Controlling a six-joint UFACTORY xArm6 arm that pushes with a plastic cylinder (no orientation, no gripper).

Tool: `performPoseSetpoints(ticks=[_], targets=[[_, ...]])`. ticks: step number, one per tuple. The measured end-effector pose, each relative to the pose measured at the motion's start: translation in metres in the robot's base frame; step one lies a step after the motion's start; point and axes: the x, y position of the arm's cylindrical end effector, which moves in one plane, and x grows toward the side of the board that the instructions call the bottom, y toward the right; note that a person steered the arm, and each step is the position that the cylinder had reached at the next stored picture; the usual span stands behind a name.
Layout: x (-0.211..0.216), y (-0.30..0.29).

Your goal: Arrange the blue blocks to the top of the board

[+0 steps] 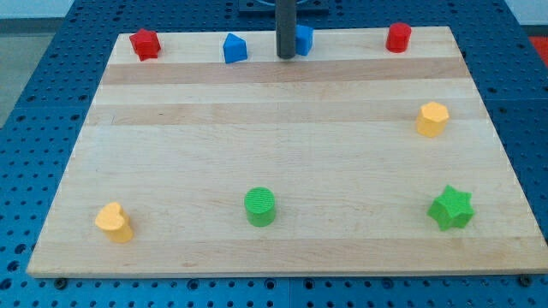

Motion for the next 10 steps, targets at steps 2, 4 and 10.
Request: performPoseSetpoints(ticks=[2,4,10], targets=[[-0.044,-0.02],[-0.041,0.038],[0.018,-0.118]])
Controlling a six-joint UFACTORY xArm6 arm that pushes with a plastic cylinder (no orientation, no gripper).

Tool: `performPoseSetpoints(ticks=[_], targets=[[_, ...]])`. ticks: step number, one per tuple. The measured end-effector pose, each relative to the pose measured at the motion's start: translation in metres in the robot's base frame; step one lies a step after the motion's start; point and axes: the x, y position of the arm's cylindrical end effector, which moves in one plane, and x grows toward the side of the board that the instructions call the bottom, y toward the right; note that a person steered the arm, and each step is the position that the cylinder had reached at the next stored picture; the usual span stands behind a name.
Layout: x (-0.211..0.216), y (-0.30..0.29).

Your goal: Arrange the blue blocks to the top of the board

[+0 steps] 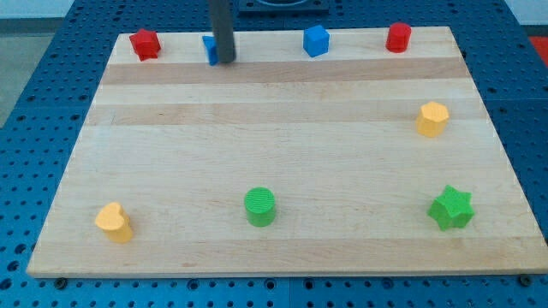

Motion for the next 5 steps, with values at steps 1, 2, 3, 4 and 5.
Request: performPoseSetpoints(ticks=[1,2,3,4,5], targets=[[0.026,0.009],[0.041,-0.015],[0.013,-0.038],[0.011,-0.032],[0.011,-0.04]])
